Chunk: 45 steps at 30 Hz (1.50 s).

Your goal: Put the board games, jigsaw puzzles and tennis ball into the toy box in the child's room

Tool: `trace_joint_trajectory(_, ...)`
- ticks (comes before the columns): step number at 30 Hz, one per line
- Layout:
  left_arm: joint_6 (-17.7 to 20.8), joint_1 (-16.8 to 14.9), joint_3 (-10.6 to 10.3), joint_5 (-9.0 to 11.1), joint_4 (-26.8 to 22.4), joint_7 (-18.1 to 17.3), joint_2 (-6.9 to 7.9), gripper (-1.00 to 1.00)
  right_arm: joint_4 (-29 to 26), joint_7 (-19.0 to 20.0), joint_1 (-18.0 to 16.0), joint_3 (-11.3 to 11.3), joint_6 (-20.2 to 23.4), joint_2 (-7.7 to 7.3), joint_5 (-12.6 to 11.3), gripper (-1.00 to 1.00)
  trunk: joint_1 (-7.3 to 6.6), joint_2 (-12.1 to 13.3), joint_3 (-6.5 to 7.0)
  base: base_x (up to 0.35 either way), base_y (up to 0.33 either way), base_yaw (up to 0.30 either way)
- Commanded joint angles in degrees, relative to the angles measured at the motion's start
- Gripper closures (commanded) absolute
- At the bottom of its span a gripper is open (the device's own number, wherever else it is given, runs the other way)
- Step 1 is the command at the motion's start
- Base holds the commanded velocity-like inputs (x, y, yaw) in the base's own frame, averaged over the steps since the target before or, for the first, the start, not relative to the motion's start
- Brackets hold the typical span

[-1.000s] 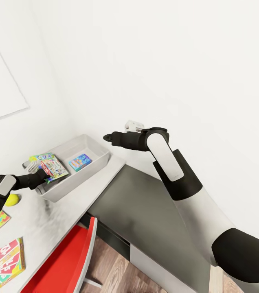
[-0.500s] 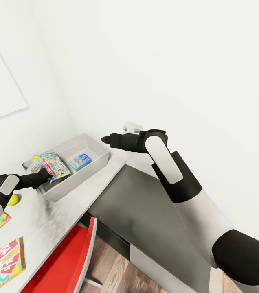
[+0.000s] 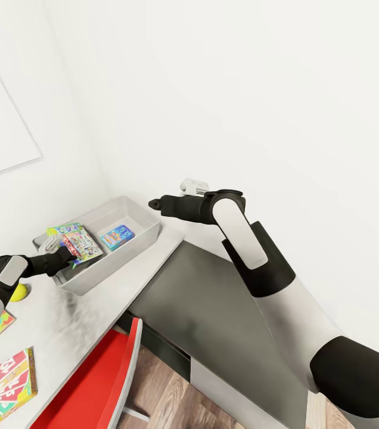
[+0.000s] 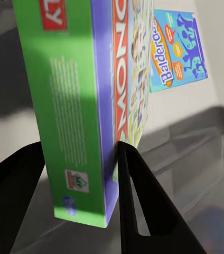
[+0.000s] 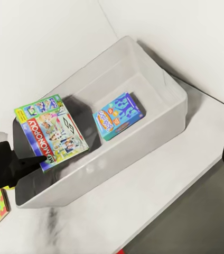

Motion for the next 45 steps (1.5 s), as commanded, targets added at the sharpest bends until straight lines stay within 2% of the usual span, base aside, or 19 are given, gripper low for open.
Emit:
trace_joint_trajectory(1, 0.4, -0.1, 0.4, -0.1, 0.0, -0.2, -0.01, 1.0, 0.0, -0.6, -0.1, 0.0, 0.1, 0.01, -0.5, -1.0, 0.03, -0.1, -0.11, 0.0, 0.0, 0.0)
trace_joint_trajectory(2, 0.4, -0.1, 0.4, -0.1, 0.0, -0.2, -0.01, 1.0, 0.0, -0.6, -0.1, 0.1, 0.1, 0.01, -0.5, -1.0, 0.03, -0.1, -0.11, 0.0, 0.0, 0.0)
trace_joint_trajectory(3, 0.4, -0.1, 0.4, -0.1, -0.1, -0.2, 0.0, -1.0, 0.0, -0.6, -0.1, 0.1, 0.1, 0.01, -0.5, -1.0, 0.03, -0.1, -0.11, 0.0, 0.0, 0.0)
trace_joint_trajectory(5, 0.4, -0.1, 0.4, 0.5, -0.8, -0.2, -0.04, -1.0, 0.0, -0.6, -0.1, 0.1, 0.1, 0.01, -0.5, -1.0, 0.03, -0.1, -0.11, 0.0, 0.0, 0.0)
trace_joint_trajectory(6, 0.4, -0.1, 0.4, -0.1, -1.3, -0.2, -0.05, -1.0, 0.0, -0.6, -0.1, 0.1, 0.1, 0.01, -0.5, -1.0, 0.03, -0.1, -0.11, 0.0, 0.0, 0.0)
trace_joint_trajectory(45, 0.5, -0.1, 0.7, 0.0, -2.2, -0.8, 0.26, -1.0, 0.0, -0.7, -0.1, 0.1, 0.1, 0.01, -0.5, -1.0, 0.03, -0.1, -0.11, 0.0, 0.0, 0.0)
